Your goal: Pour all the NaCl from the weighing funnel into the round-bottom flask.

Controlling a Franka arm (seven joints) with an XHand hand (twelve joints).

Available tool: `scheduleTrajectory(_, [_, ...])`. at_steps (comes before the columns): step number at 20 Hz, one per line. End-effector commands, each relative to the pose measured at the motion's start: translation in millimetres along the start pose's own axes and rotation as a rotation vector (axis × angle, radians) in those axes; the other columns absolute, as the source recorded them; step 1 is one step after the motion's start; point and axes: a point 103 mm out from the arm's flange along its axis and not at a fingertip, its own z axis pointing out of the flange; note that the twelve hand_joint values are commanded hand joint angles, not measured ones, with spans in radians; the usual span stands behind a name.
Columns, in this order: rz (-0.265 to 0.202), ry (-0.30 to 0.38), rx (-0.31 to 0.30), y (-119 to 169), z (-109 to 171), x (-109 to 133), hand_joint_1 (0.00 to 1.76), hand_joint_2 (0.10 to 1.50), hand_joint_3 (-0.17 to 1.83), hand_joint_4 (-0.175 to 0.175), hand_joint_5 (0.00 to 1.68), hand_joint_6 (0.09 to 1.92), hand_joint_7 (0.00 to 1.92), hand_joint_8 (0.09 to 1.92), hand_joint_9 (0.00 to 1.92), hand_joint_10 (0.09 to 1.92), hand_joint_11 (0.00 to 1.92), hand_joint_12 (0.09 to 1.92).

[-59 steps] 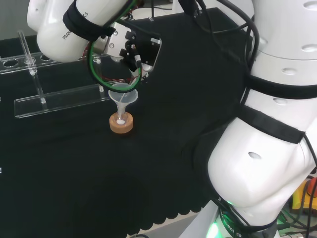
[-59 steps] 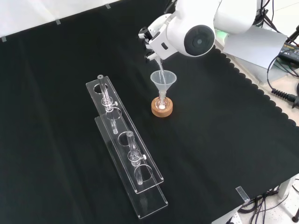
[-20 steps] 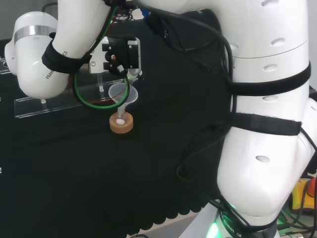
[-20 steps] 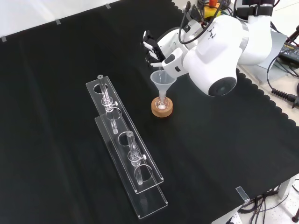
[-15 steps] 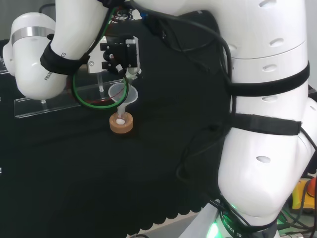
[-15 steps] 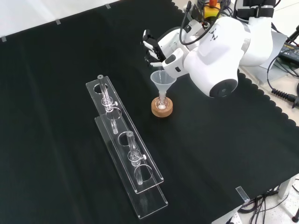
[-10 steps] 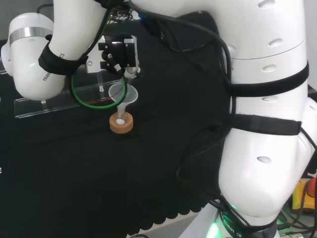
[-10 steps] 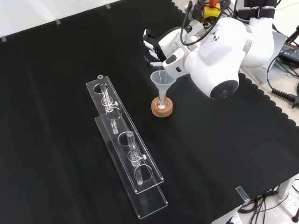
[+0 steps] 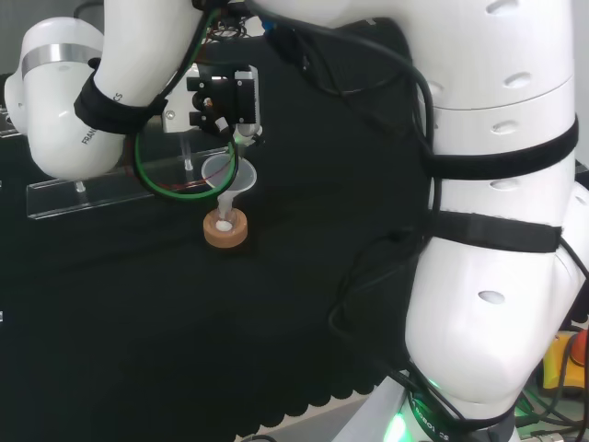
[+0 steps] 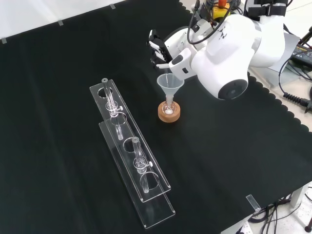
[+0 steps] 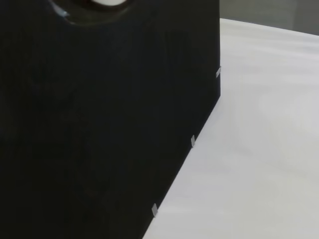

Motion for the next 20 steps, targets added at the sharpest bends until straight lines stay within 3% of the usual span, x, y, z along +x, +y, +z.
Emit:
scheduleTrajectory(1, [-0.006,0.088,-0.015,-3.1,9.0,-4.0,1.07,1.04,0.02,0.161,1.11,0.81,1.34,0.31,1.52,0.09,1.29,0.71])
scheduleTrajectory(5, [-0.004,0.176,-0.019,-5.9,21.4,-11.1,1.07,1.04,0.02,0.161,1.11,0.81,1.34,0.31,1.52,0.09,1.29,0.71])
scheduleTrajectory(11, [-0.009,0.446,-0.068,-7.7,48.0,-21.3,1.07,1.04,0.02,0.161,1.11,0.81,1.34,0.3,1.52,0.09,1.29,0.71])
scheduleTrajectory(20, [0.02,0.687,-0.118,-1.4,88.3,-35.2,1.08,1.04,0.02,0.161,1.11,0.81,1.34,0.3,1.53,0.09,1.3,0.71])
